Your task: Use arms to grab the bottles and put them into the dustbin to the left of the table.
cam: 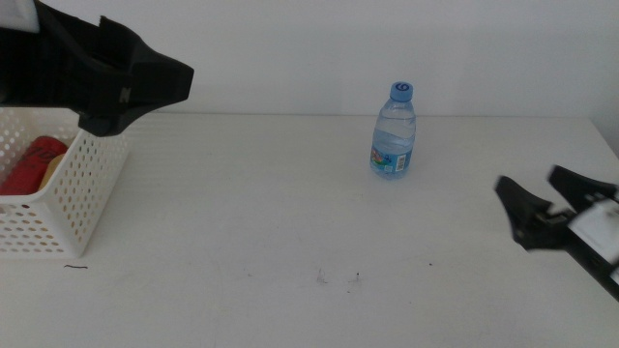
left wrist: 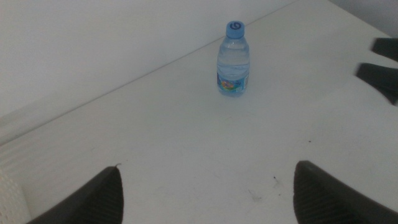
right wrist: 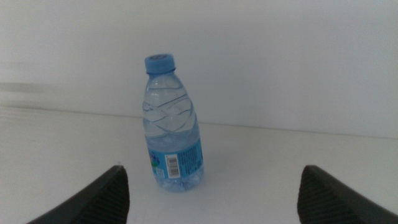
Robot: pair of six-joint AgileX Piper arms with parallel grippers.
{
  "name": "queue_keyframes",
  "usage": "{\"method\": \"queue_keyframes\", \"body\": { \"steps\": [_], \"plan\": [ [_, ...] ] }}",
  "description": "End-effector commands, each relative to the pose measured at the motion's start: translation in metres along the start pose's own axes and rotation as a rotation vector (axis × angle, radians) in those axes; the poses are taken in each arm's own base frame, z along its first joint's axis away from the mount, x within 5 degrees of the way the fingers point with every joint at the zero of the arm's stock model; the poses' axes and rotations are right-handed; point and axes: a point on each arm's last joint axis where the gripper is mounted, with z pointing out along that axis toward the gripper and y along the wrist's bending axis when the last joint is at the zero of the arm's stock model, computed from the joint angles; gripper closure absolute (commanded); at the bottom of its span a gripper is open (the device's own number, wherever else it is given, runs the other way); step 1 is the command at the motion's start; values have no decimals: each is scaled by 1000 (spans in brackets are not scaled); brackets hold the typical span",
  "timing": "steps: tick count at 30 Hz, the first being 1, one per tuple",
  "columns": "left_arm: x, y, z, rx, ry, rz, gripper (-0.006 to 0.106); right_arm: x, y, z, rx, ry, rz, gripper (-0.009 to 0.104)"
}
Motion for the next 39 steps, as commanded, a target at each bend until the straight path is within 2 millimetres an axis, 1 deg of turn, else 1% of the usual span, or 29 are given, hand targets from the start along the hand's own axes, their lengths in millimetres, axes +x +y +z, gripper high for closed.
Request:
{"method": "queue_keyframes", "body": {
  "steps": [1,2,7,10,13,18,22,26,28,29,30,31,32,33,34,35,37,39],
  "plan": [
    [1,-2,-3,4,-10,3,7,2,-2,23,-45,-26,5,4],
    [1,-2,-3,4,-10,3,7,2,0,33,-61,-29,6,4],
    [0,-1,-3,3,-14,3,7,11,6,93,-126,37,-42,4],
    [0,-1,-3,3,-14,3,7,16,15,121,-164,51,-64,4],
    [0,-1,-3,3,-16,3,7,19,25,145,-195,53,-79,4],
    [0,-1,-3,2,-21,3,7,24,31,181,-175,64,-74,4],
    [0,-1,-3,2,-21,3,7,34,25,207,-96,97,-31,4],
    [0,-1,-3,2,-21,3,7,36,25,227,-93,67,-29,4],
    [0,-1,-3,2,-21,3,7,35,26,233,-97,58,-31,7],
    [0,-1,-3,1,-23,3,7,35,26,234,-95,58,-32,12],
    [-1,-1,-3,1,-24,3,7,35,25,235,-89,77,-37,21],
    [-1,-1,-3,1,-24,3,7,37,26,236,-86,99,-39,38],
    [-1,-1,-3,1,-24,3,7,37,28,236,-84,118,-42,58],
    [-1,-1,-3,1,-24,3,7,36,31,236,-91,124,-46,81],
    [-1,-1,-3,1,-24,3,7,34,36,236,-100,119,-47,98],
    [0,-1,-3,1,-22,3,7,30,44,236,-114,111,-41,96],
    [0,-1,-3,1,-22,3,7,21,63,236,-154,86,-47,96],
    [-1,-1,-3,1,-24,3,7,10,88,239,-205,62,-52,96]
  ]
}}
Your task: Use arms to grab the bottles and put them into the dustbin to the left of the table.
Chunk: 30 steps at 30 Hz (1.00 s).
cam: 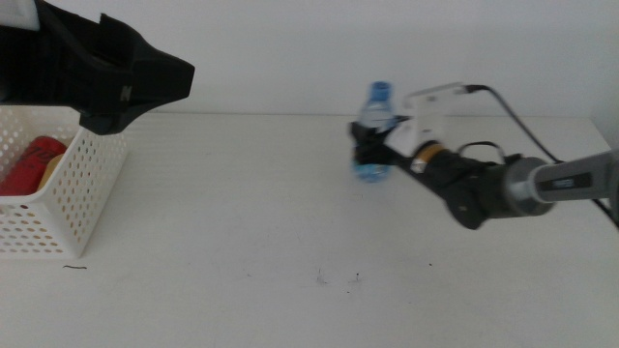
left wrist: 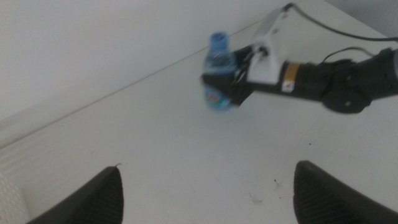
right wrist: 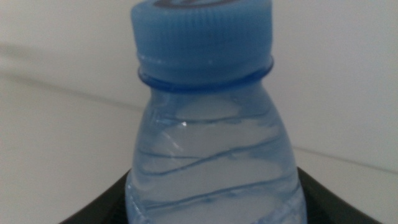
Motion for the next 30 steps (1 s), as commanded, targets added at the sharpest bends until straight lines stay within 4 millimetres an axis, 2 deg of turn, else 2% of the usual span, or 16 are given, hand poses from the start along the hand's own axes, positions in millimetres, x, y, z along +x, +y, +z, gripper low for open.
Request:
{"method": "queue_keyframes", "body": {
  "steps": [1,6,10,16,19,20,22,25,27,28,30],
  "plan": [
    [0,-2,-2,6,-15,0,7,-26,38,5,-92,-76,-28,97],
    [0,-2,-2,6,-15,0,7,-45,97,23,-189,-73,-90,97],
    [0,-1,-2,5,-19,0,7,-37,123,39,-231,-62,-111,97],
    [-1,-1,-2,4,-23,0,7,-12,137,59,-259,-49,-117,96],
    [-1,-1,-2,4,-23,0,7,-2,137,63,-258,-30,-99,88],
    [-1,-1,-2,4,-23,0,7,-1,136,62,-256,-20,-100,83],
    [-1,-1,-2,4,-23,0,7,1,139,62,-245,33,-109,65],
    [-1,-1,-2,4,-23,0,7,-3,136,52,-205,154,-118,30],
    [-1,-1,-2,4,-23,0,7,-10,133,35,-191,208,-124,6],
    [-1,-1,-2,4,-23,0,7,-13,132,26,-190,217,-124,2],
    [-1,-1,-2,4,-23,0,7,-25,129,-4,-191,226,-123,3]
  ]
}}
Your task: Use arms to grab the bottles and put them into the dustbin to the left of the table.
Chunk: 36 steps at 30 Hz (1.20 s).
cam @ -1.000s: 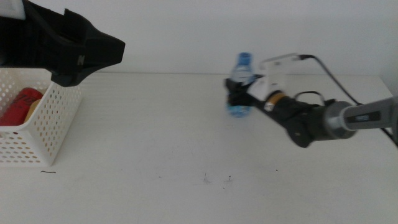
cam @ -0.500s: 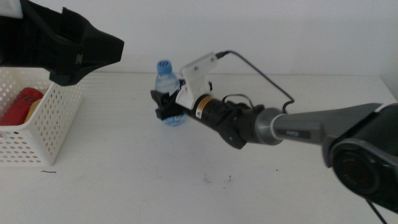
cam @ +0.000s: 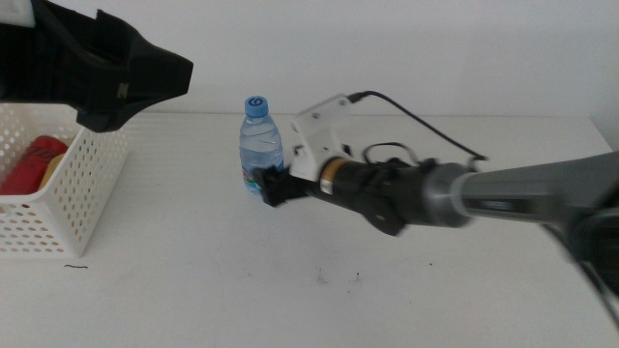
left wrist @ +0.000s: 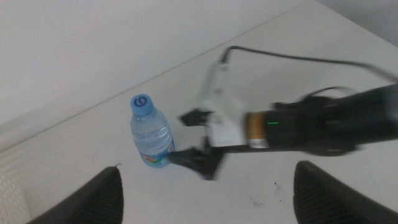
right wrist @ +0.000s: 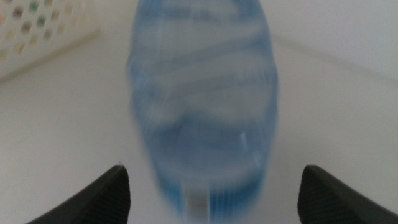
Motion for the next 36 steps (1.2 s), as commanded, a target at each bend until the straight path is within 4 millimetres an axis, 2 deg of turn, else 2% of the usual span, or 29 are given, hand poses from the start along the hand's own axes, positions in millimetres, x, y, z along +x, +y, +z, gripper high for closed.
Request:
{"method": "queue_keyframes", "body": {
  "steps": [1,4,6,9,14,17,19,21,33,36],
  "plan": [
    [0,-1,-1,5,-15,-1,7,-12,3,-40,-1,7,-5,3],
    [0,-1,-1,5,-15,-1,7,-15,7,-101,10,49,46,3],
    [0,-1,-1,5,-15,-1,7,-29,10,-146,31,66,89,3],
    [0,-1,-1,5,-15,-1,7,-64,10,-205,97,106,86,3],
    [0,-1,-1,5,-15,-1,7,-136,6,-305,215,162,49,3],
    [0,-1,-1,5,-15,-1,7,-167,9,-349,212,120,73,3],
    [0,-1,-1,5,-15,-1,7,-175,11,-365,204,103,78,3],
    [0,-1,-1,5,-15,-1,7,-178,11,-372,208,106,82,3],
    [0,-1,-1,2,-14,3,7,-179,11,-373,206,101,84,3],
    [12,6,11,-68,18,50,7,-179,11,-373,206,101,84,3]
  ]
}}
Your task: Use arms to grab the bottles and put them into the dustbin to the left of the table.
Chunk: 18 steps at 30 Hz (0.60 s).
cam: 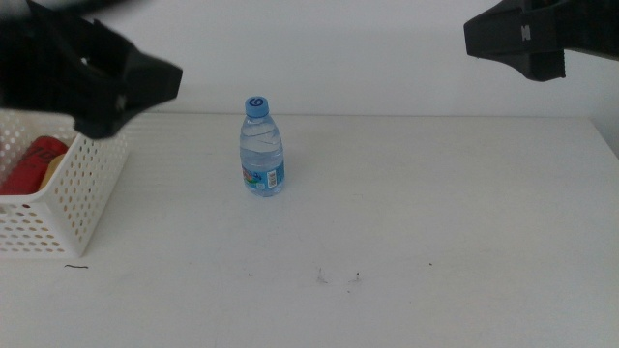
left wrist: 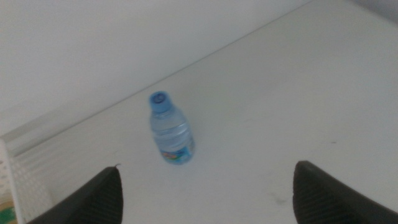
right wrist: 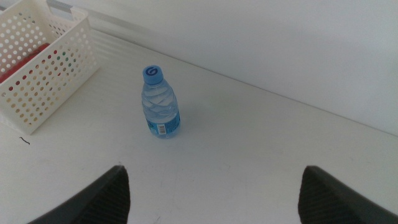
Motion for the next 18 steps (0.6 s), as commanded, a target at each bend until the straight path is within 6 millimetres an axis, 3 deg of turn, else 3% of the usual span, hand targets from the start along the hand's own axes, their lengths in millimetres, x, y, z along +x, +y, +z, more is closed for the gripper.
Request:
{"method": "queue_keyframes", "body": {
  "steps": [1,5,8,13,18],
  "plan": [
    [14,0,13,-19,-6,-20,7,-2,1,-2,-3,-16,-14,3],
    [50,-1,48,-34,-244,-243,7,-2,1,-2,-3,-16,-14,3],
    [81,1,69,-87,-407,-247,7,-2,0,-2,-1,-16,-12,3],
    [145,-4,88,-112,-337,-239,7,-2,0,-2,1,-19,-15,3],
    [172,-8,93,-110,-247,-242,7,-2,0,-2,1,-19,-15,3]
  ]
}}
